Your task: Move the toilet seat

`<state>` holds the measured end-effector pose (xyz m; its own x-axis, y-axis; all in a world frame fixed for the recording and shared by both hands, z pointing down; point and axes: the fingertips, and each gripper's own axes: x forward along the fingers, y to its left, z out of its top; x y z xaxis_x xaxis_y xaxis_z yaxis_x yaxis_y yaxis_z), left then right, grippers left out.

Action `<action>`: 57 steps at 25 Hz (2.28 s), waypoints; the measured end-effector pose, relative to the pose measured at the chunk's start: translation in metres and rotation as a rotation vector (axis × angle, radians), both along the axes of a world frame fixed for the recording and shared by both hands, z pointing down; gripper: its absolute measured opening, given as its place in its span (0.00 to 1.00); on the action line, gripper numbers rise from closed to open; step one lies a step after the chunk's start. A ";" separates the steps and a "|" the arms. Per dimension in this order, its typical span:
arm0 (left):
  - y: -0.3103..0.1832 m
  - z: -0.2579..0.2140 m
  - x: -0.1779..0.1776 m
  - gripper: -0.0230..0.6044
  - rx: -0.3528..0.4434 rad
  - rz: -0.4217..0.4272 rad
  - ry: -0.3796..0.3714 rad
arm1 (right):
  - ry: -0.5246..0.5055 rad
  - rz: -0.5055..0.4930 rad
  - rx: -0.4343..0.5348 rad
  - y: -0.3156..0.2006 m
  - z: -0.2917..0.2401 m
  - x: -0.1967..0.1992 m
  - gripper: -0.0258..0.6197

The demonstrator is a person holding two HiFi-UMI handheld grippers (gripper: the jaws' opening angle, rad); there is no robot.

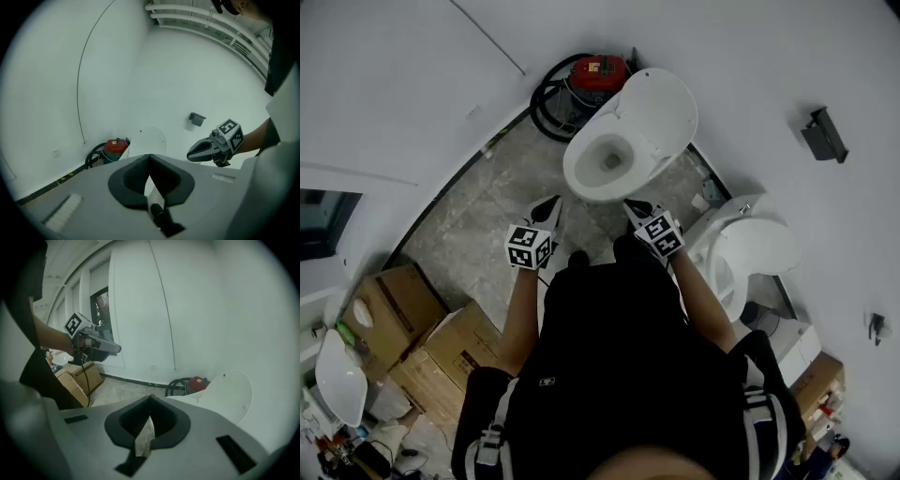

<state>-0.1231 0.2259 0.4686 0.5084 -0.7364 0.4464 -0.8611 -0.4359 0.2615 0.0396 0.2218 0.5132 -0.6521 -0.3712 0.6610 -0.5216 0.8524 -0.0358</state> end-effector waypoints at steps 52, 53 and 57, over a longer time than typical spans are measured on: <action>-0.053 0.018 0.048 0.50 -0.044 -0.087 -0.044 | -0.071 -0.074 -0.056 -0.066 0.012 0.021 0.57; -0.053 0.018 0.049 0.50 -0.047 -0.102 -0.046 | -0.074 -0.087 -0.060 -0.069 0.012 0.022 0.57; -0.053 0.019 0.053 0.50 -0.058 -0.165 -0.058 | -0.081 -0.150 -0.072 -0.080 0.014 0.024 0.57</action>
<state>-0.0703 0.1728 0.4875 0.3550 -0.7801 0.5152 -0.9341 -0.2730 0.2302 0.0640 0.1417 0.5269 -0.7489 -0.2192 0.6253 -0.3814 0.9143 -0.1363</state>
